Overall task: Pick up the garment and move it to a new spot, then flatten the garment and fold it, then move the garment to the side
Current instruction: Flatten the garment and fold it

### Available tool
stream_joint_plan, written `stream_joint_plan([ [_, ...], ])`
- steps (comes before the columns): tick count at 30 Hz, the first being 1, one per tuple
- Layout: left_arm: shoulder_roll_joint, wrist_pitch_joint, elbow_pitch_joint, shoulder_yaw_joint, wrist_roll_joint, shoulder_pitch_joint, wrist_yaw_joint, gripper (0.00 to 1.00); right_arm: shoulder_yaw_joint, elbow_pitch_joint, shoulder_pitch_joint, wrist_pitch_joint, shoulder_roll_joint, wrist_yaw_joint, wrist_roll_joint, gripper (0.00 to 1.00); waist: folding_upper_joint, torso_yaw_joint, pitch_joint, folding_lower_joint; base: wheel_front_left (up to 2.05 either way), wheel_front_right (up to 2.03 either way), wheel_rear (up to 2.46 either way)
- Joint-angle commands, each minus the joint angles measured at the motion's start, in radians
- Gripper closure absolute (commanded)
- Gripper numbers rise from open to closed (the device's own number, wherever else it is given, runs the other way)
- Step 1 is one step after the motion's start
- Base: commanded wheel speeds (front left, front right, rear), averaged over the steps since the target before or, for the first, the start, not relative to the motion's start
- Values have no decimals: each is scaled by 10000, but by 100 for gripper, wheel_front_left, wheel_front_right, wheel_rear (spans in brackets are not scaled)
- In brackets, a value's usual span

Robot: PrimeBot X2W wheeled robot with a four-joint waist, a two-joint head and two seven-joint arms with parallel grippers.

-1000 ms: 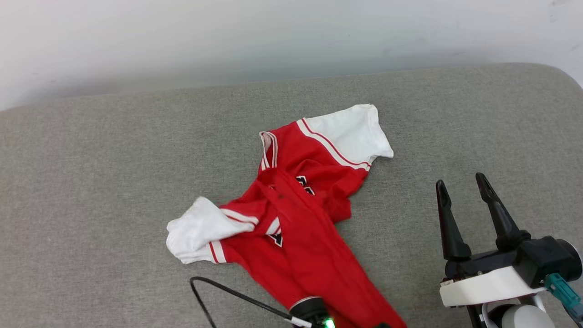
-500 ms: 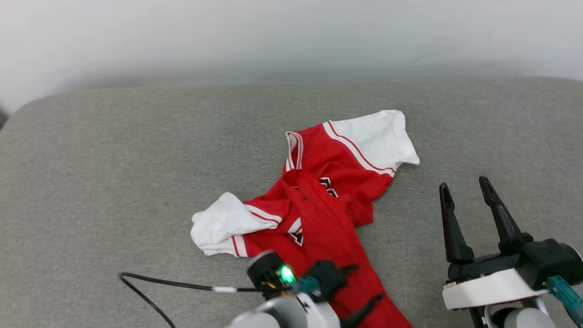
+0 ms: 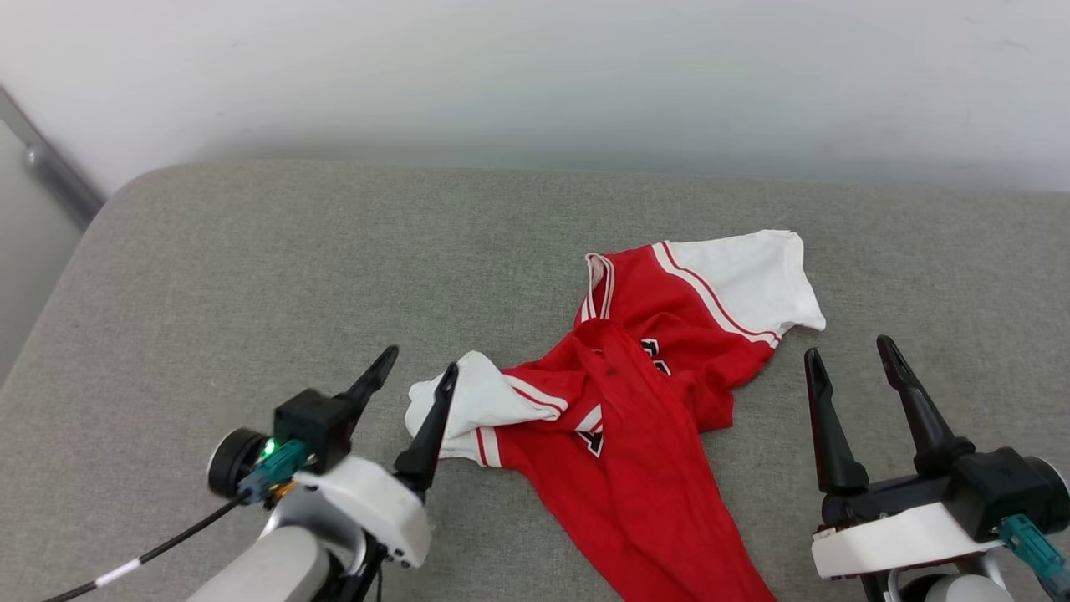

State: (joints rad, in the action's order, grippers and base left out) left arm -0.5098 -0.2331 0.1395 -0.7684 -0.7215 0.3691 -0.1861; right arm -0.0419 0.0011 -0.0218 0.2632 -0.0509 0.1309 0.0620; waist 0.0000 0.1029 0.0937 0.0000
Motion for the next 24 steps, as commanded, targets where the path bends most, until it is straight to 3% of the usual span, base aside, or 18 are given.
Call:
stream_joint_plan([
  [1,-18,-42,-38,22,-41,-106,-6,0,-11,-8,39,23,14,-3,-29,0,0,13,16,0,0,0,0],
  [5,-449,297,-216,285,-649,-295,312,0,-65,-36,-26,23,14,-3,-102,0,0,46,191,0,0,0,0],
  [8,-833,1111,-312,220,-968,111,788,0,-134,-40,-156,23,14,-3,-138,0,0,-11,387,0,0,0,0],
  [15,-1873,4613,-584,77,-2446,1844,2379,0,-256,-95,-484,23,14,-4,-226,0,0,-301,1039,0,0,0,0],
  [20,-2204,7229,-523,-96,-3502,3169,2737,0,-292,-124,-667,23,14,-4,-235,0,0,-600,1522,0,0,0,0],
  [24,-2188,8492,-208,-234,-3955,3864,2780,0,-273,-190,-803,23,14,-4,-198,0,0,-883,1895,0,0,0,0],
])
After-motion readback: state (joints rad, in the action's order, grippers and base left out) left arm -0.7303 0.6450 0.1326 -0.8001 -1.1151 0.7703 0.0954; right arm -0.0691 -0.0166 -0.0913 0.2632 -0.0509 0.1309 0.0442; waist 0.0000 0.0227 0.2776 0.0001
